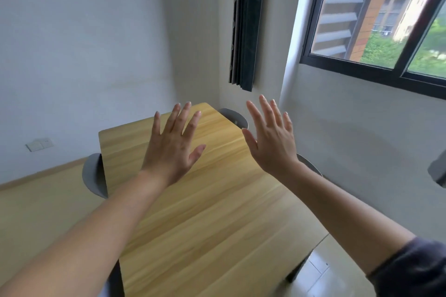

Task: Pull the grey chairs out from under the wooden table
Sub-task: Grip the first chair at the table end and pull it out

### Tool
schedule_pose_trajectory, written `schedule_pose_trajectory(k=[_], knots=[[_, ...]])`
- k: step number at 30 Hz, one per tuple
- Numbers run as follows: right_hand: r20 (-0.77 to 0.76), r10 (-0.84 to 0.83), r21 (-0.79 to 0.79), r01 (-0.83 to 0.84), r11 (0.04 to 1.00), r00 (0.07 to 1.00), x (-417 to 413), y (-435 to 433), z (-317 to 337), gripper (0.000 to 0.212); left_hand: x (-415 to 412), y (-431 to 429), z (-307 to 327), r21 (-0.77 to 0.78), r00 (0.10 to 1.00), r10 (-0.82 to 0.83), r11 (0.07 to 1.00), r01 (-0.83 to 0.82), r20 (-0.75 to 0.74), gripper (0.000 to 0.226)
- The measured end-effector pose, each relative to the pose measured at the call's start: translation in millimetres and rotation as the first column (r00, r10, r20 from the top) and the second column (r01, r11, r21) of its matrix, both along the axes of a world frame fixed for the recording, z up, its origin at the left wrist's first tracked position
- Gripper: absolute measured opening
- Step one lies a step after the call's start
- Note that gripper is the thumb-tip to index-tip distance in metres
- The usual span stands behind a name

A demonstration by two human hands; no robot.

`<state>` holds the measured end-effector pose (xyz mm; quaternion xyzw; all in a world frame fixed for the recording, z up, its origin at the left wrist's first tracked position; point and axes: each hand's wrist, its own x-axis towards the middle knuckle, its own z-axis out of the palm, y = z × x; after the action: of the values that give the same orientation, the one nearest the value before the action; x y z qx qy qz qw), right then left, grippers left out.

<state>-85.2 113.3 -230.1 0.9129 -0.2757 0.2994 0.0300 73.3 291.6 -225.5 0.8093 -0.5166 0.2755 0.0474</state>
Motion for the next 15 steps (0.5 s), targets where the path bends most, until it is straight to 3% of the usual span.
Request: schedule_pose_trajectory(k=[10,15], knots=[[-0.122,-0.093,0.125,0.108,0.986,0.988,63.4,32.0,-56.1,0.06,78.2,10.7,-46.1,0.083,0.992,-0.081,0.993,0.089,-0.097,0.069],[-0.134,-0.197,0.139,0.215,0.967,0.971,75.5,79.7,-75.3,0.062,109.0,33.1,-70.1,0.121,0.97,-0.209,0.967,0.224,-0.122,0.069]])
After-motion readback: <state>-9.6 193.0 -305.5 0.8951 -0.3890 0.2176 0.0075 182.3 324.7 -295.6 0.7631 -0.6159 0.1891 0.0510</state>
